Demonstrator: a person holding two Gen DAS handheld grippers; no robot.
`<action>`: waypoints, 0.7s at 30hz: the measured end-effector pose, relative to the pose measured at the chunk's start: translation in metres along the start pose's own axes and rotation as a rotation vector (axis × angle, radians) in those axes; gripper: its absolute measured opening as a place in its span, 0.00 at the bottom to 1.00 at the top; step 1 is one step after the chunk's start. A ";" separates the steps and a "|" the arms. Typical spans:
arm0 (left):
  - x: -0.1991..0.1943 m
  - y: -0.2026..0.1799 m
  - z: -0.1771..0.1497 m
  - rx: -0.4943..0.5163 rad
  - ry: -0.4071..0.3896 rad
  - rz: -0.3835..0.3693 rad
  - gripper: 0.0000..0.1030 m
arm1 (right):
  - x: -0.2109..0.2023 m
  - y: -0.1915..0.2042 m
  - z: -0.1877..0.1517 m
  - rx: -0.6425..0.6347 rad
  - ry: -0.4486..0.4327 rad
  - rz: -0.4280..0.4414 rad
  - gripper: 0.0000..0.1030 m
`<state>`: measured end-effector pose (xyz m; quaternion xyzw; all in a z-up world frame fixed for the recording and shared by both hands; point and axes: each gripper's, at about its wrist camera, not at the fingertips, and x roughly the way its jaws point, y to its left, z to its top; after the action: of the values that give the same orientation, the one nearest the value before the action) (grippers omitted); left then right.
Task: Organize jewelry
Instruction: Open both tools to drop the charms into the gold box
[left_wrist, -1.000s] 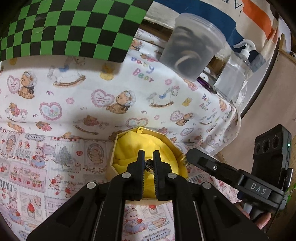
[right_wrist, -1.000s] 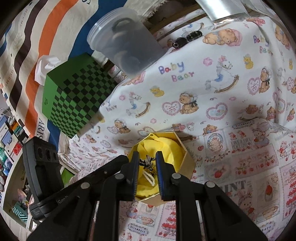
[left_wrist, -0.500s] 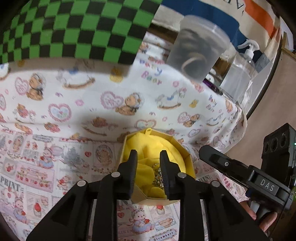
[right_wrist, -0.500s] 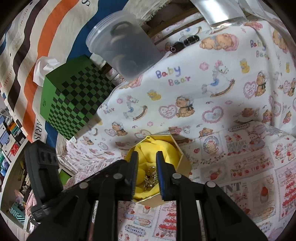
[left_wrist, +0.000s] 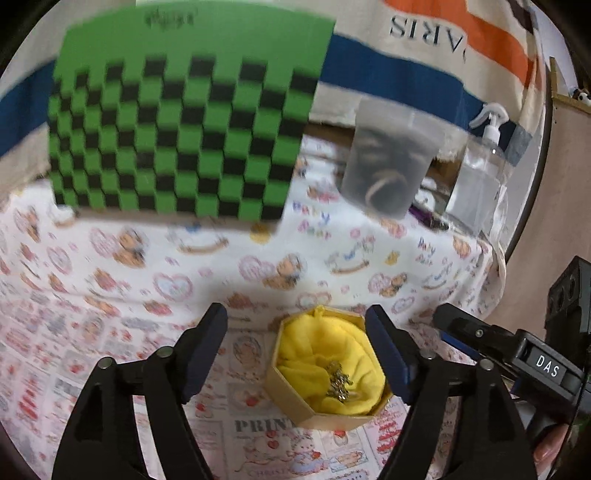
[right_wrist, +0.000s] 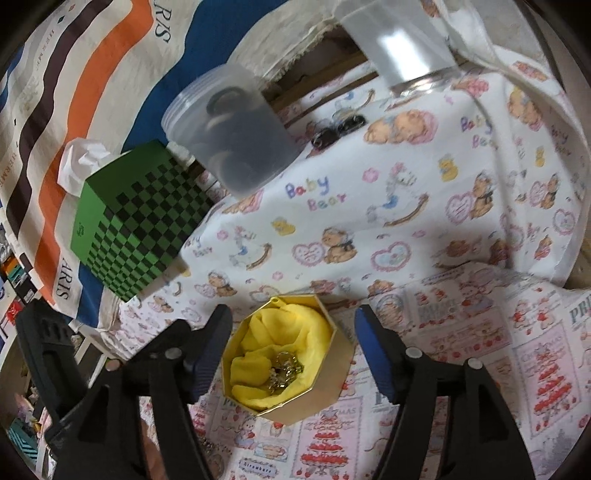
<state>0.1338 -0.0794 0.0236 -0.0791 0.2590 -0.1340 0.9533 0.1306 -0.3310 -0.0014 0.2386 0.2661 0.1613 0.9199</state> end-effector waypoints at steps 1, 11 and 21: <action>-0.004 -0.002 0.003 0.018 -0.020 0.015 0.79 | -0.002 0.001 0.001 -0.003 -0.008 -0.005 0.69; -0.099 -0.002 0.034 0.161 -0.318 0.141 0.90 | -0.033 0.022 0.011 -0.066 -0.104 -0.048 0.86; -0.147 0.019 -0.007 0.220 -0.274 0.387 0.93 | -0.053 0.075 -0.004 -0.236 -0.121 -0.056 0.88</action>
<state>0.0126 -0.0186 0.0830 0.0585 0.1215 0.0353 0.9902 0.0729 -0.2893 0.0568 0.1305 0.1960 0.1511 0.9601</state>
